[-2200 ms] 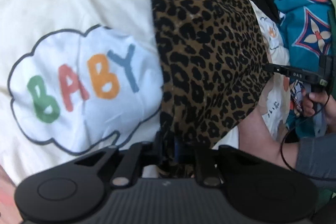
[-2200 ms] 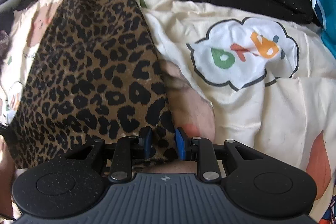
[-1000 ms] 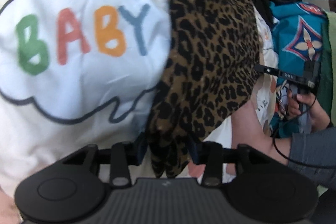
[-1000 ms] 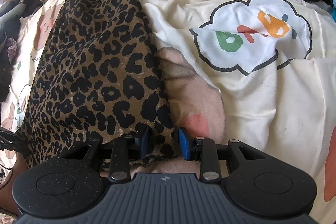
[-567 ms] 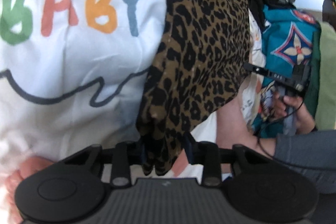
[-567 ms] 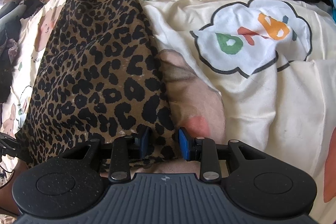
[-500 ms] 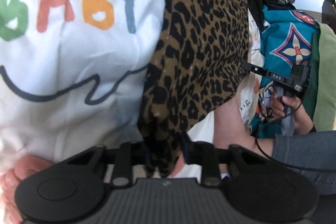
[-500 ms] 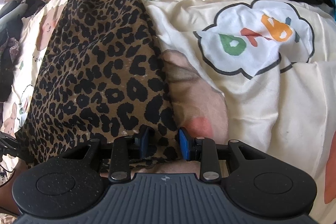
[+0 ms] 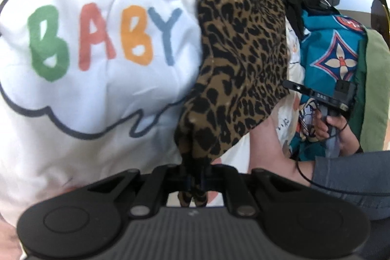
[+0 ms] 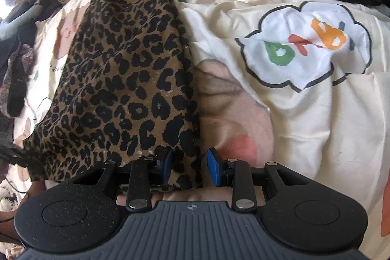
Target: Fold clothes
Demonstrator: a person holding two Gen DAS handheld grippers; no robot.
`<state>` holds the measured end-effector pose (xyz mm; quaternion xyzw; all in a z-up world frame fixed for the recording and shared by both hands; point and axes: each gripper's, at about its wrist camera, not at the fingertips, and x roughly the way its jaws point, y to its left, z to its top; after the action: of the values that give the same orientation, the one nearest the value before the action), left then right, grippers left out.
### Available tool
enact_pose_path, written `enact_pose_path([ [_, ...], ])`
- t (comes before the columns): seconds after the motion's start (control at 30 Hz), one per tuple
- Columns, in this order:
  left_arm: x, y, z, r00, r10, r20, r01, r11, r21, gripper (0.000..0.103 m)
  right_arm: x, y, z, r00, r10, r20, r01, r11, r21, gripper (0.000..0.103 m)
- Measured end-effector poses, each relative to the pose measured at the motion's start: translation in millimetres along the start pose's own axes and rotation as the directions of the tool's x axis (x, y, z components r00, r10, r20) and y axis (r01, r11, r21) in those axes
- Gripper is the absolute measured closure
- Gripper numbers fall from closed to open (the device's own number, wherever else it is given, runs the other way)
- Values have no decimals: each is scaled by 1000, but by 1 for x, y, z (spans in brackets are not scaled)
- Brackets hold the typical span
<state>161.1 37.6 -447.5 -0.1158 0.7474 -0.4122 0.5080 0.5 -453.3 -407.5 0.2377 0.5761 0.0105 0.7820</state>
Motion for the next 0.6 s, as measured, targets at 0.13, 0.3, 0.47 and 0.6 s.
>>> enact_pose_path([
  [0.13, 5, 1, 3, 1000, 21, -9, -21, 1000, 12, 96, 0, 2, 3, 1000, 24, 14, -24, 1000, -14, 66],
  [0.3, 9, 2, 5, 999, 39, -13, -39, 999, 19, 96, 10, -7, 15, 998, 56, 41, -56, 998, -7, 66],
  [0.47, 9, 4, 6, 999, 45, -21, -44, 999, 25, 96, 17, -22, 21, 988, 141, 69, -144, 989, 37, 65],
  [0.6, 9, 4, 8, 998, 50, -29, -49, 998, 29, 96, 26, -30, 26, 971, 227, 76, -230, 973, 29, 65],
])
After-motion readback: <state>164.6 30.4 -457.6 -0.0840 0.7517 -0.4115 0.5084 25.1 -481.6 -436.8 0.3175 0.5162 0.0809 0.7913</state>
